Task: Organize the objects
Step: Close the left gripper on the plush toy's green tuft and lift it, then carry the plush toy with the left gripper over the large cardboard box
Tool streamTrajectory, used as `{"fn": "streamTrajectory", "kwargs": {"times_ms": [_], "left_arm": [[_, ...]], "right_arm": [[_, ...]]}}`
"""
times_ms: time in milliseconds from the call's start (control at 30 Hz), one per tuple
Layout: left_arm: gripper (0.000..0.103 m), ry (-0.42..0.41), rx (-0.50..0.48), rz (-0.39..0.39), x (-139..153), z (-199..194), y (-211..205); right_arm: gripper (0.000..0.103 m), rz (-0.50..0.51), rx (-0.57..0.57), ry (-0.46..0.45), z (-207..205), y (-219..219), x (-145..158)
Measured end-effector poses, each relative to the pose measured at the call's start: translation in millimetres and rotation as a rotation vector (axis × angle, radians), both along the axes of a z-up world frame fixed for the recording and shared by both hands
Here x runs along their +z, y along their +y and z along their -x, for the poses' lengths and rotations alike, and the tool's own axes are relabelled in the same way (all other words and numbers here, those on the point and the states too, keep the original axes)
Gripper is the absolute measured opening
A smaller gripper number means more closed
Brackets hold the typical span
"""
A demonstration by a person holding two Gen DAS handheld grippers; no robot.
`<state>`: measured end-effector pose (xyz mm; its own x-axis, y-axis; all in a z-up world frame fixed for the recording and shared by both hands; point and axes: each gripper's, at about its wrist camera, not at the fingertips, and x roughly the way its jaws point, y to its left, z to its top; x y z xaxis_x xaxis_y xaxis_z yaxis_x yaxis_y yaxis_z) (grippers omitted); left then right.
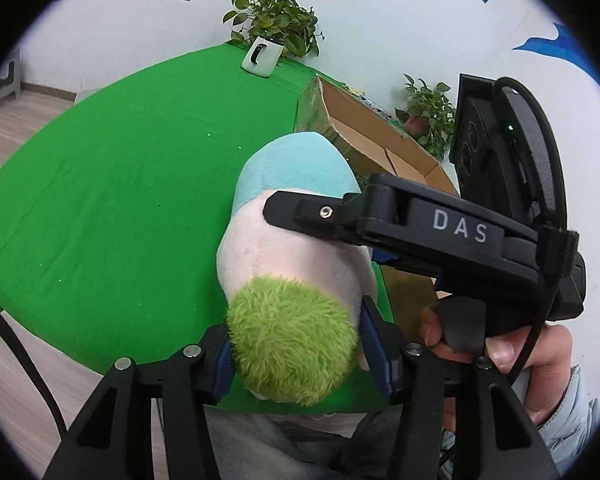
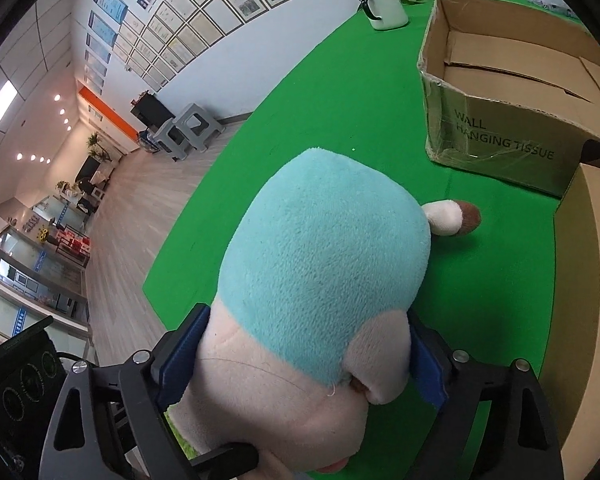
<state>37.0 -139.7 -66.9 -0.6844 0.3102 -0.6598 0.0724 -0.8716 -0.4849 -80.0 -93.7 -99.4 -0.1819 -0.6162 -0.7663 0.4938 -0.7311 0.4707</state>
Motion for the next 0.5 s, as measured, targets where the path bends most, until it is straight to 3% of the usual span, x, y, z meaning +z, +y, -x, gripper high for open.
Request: {"fn": "streamTrajectory", "kwargs": {"times_ms": [233,500], "left_arm": [[0.052,0.036,-0.009,0.059,16,-2,13],[0.052,0.212,-0.072,0.11,68,5,36]], "right_arm": [[0.073,0.033,-0.023,0.029,2,-9,7],[0.071,0.104,-0.087,0.219,-24,4,79]]}}
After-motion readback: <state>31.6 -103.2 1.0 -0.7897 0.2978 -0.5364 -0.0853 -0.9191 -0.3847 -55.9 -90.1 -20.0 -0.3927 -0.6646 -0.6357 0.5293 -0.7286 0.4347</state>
